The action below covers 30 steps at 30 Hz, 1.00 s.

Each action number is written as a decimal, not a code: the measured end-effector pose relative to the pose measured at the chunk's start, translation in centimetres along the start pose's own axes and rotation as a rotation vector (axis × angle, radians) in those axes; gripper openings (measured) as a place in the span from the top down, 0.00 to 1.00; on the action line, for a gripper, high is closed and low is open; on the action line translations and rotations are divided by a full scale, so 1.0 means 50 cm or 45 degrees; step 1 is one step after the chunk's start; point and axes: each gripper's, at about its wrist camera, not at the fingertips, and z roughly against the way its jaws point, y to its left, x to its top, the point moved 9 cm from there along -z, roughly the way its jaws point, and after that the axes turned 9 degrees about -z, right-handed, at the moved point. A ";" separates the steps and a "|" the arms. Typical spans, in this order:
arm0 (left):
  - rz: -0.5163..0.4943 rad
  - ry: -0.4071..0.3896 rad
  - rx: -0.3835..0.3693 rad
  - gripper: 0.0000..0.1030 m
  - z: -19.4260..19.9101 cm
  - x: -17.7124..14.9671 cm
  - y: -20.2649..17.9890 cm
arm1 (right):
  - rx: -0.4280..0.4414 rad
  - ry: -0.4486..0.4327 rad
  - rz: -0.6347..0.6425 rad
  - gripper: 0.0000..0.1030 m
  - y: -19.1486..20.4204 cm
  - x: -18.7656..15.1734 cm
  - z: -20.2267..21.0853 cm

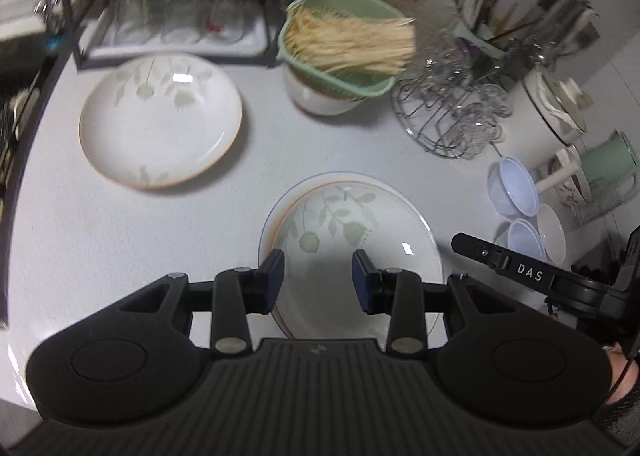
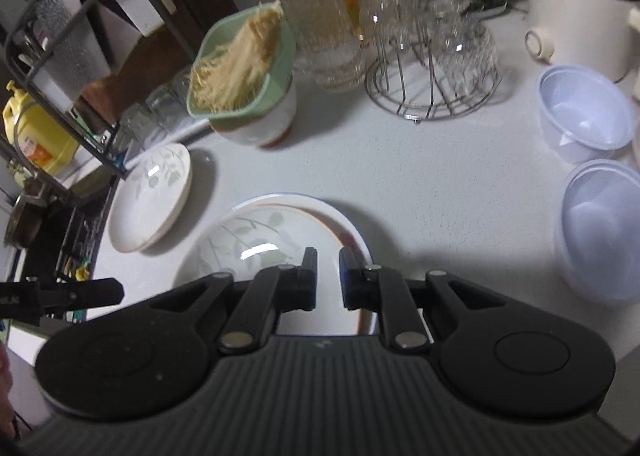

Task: Organize plates and bowls
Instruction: 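Lower the leaf-pattern plate onto the rose plate and open both grippers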

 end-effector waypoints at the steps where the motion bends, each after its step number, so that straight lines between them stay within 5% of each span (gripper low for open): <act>1: -0.023 -0.011 -0.011 0.60 0.012 0.006 -0.006 | -0.005 -0.020 -0.007 0.85 0.007 0.000 0.017; 11: -0.227 -0.184 0.022 0.60 0.151 0.024 -0.100 | 0.060 -0.192 -0.026 0.85 0.044 -0.027 0.184; 30: -0.165 -0.381 0.182 0.57 0.270 -0.128 -0.275 | 0.151 -0.351 0.208 0.85 -0.008 -0.070 0.395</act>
